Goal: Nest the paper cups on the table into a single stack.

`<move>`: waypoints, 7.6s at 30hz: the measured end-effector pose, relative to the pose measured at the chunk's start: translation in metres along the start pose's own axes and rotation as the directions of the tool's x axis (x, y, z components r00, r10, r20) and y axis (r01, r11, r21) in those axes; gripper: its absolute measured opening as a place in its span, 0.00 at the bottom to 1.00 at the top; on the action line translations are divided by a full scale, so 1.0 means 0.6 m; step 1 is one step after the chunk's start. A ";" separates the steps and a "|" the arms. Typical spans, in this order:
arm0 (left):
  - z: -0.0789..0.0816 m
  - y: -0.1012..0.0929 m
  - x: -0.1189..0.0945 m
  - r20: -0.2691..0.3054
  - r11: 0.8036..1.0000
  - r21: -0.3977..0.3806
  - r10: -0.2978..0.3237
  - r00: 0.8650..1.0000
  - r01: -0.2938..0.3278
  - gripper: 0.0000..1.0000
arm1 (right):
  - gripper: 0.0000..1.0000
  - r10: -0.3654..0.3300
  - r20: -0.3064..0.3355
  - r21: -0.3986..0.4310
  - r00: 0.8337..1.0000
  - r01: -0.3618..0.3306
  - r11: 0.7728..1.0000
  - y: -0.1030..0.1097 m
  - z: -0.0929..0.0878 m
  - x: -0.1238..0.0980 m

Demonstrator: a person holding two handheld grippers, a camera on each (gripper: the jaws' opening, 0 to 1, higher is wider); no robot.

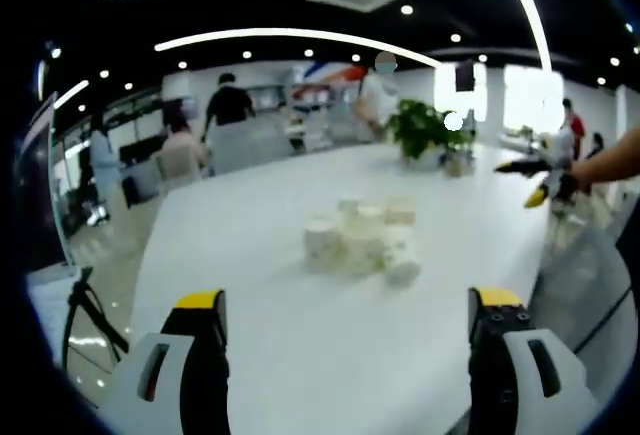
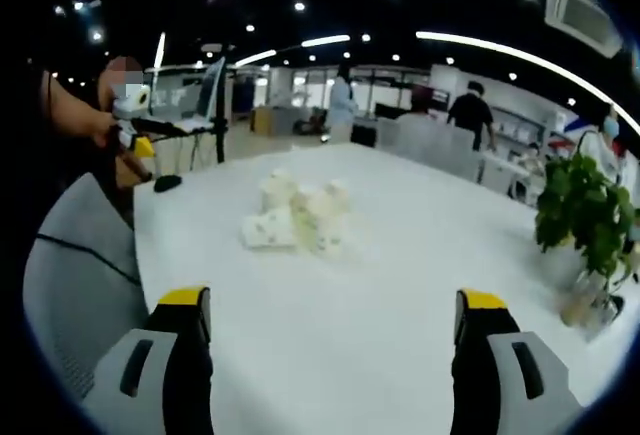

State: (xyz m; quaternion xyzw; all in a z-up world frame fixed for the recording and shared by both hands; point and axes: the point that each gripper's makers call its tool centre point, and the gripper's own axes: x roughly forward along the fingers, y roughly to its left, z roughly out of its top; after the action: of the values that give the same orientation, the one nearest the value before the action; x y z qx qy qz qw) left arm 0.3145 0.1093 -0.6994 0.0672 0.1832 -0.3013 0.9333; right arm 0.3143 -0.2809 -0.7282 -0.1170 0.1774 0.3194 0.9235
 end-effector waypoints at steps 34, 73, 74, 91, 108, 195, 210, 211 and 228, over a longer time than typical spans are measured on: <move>0.000 -0.014 0.020 0.012 0.999 -0.037 -0.008 1.000 0.008 0.98 | 0.99 0.022 0.030 0.026 0.999 -0.023 0.999 0.030 0.013 0.087; -0.006 0.011 0.009 0.029 0.998 -0.056 0.035 0.999 -0.034 0.98 | 0.90 0.033 0.076 0.095 0.997 -0.040 0.995 0.004 0.070 0.228; -0.006 0.011 0.009 0.030 0.998 -0.057 0.036 0.999 -0.034 0.98 | 0.90 0.035 0.077 0.095 0.996 -0.043 0.995 0.005 0.071 0.231; -0.027 0.010 0.004 0.011 0.996 -0.080 0.031 0.999 -0.030 0.98 | 0.76 0.034 0.046 0.075 0.998 -0.037 0.996 0.004 0.060 0.295; -0.043 0.020 -0.014 -0.008 0.993 -0.103 0.056 0.998 -0.056 0.98 | 0.57 0.065 -0.015 0.037 0.998 -0.064 0.997 0.006 0.030 0.355; -0.021 0.016 0.038 -0.033 0.995 -0.092 0.029 0.999 -0.032 0.99 | 0.38 0.067 0.090 0.061 0.994 -0.073 0.995 -0.042 0.190 0.290; -0.007 0.024 0.031 -0.027 0.995 -0.094 0.045 0.999 -0.047 0.98 | 0.38 0.095 0.083 0.056 0.992 -0.100 0.993 -0.015 0.189 0.275; -0.006 0.023 0.030 -0.027 0.994 -0.094 0.045 0.999 -0.047 0.98 | 0.38 0.098 0.083 0.059 0.992 -0.103 0.993 -0.013 0.189 0.273; -0.011 0.000 0.032 -0.027 0.995 -0.098 0.029 0.999 -0.031 0.98 | 0.38 0.144 0.099 0.052 0.985 -0.149 0.987 0.024 0.196 0.258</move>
State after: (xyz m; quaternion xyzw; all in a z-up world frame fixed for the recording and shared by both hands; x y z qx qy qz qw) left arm 0.3271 0.1006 -0.7132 0.0278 0.2085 -0.2771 0.9375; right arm 0.4484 -0.1460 -0.6852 -0.0609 0.1510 0.3861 0.9080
